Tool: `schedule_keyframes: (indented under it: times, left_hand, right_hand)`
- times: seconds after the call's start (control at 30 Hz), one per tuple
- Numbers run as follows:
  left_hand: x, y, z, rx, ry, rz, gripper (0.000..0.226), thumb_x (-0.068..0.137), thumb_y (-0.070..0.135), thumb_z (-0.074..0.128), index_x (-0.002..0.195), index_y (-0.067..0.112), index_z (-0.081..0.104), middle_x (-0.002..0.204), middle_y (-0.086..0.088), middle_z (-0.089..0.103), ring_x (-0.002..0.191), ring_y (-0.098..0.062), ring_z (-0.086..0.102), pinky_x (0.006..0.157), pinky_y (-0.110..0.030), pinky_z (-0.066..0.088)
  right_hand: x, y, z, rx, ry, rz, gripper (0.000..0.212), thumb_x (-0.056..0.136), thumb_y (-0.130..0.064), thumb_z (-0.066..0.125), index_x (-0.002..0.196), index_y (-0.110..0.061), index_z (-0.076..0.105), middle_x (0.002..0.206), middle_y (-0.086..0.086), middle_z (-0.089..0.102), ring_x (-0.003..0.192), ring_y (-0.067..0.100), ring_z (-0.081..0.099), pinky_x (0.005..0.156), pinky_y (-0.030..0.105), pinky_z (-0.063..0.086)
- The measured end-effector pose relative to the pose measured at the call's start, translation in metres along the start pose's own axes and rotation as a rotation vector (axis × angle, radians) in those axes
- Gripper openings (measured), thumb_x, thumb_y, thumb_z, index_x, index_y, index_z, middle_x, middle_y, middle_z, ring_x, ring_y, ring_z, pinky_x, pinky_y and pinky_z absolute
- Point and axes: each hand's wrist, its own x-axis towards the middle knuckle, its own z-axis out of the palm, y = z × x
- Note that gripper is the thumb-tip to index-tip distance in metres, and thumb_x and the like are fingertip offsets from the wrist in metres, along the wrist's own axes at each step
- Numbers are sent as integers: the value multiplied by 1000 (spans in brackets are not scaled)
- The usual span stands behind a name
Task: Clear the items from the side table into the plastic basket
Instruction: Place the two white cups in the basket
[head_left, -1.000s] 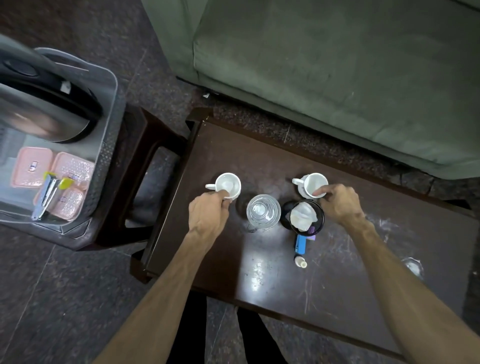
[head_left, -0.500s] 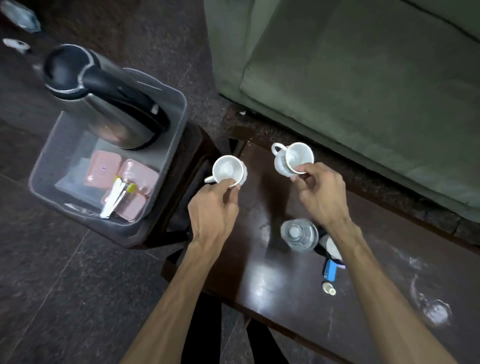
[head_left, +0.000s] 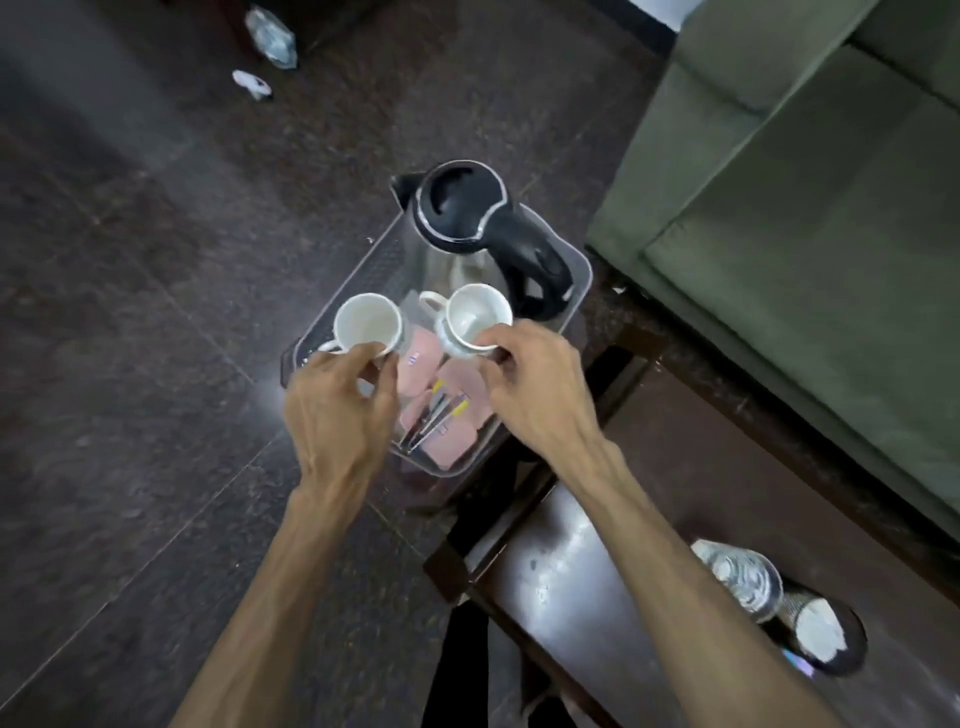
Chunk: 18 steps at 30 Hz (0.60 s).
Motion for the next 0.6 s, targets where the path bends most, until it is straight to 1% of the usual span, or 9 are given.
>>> schedule_keyframes:
  times: [0.07, 0.17, 0.23, 0.3, 0.33, 0.47, 0.6]
  left_hand:
    - [13, -26, -6, 38, 0, -4, 19, 89, 27, 71, 98, 15, 83, 79, -8, 80, 79, -34, 71, 72, -39, 50]
    - [23, -54, -9, 129, -51, -17, 21, 89, 29, 66, 95, 18, 82, 78, -8, 78, 79, -35, 69, 81, -42, 43]
    - [24, -65, -7, 164, -76, -26, 17, 89, 26, 67, 91, 18, 81, 76, -8, 78, 78, -34, 68, 81, -41, 39]
    - [20, -70, -3, 174, -97, -36, 14, 88, 23, 70, 91, 17, 82, 74, -8, 78, 78, -34, 68, 82, -42, 37]
    - [17, -69, 1, 179, -109, -39, 14, 88, 23, 71, 91, 17, 83, 74, -8, 78, 78, -33, 69, 82, -43, 37]
    - [6, -61, 19, 230, -188, -71, 12, 86, 20, 72, 89, 17, 83, 70, -9, 78, 74, -33, 66, 80, -41, 32]
    - [1, -59, 31, 299, -236, -129, 12, 81, 22, 72, 85, 18, 82, 69, -10, 76, 75, -34, 64, 80, -42, 31]
  right_hand:
    - [16, -23, 20, -39, -71, -27, 20, 87, -21, 70, 105, -17, 76, 91, 8, 68, 90, 34, 66, 79, 41, 51]
    - [40, -50, 47, -112, -138, -88, 15, 88, -16, 65, 97, -8, 74, 90, 13, 69, 88, 37, 65, 71, 37, 40]
    - [57, -61, 59, -195, -160, -105, 21, 88, -11, 61, 103, -6, 75, 99, 16, 72, 95, 41, 67, 73, 39, 45]
    - [74, -70, 68, -287, -210, -96, 27, 88, -13, 62, 112, -7, 74, 110, 18, 72, 104, 43, 67, 80, 42, 52]
    - [80, -73, 71, -326, -243, -90, 28, 88, -14, 63, 113, -6, 73, 113, 20, 72, 106, 45, 67, 82, 43, 53]
    - [95, -81, 84, -447, -333, -97, 25, 88, -8, 66, 112, 0, 71, 116, 26, 72, 109, 48, 68, 82, 43, 55]
    - [104, -80, 93, -519, -348, -116, 29, 90, -1, 60, 117, -2, 71, 120, 25, 71, 113, 47, 68, 85, 44, 56]
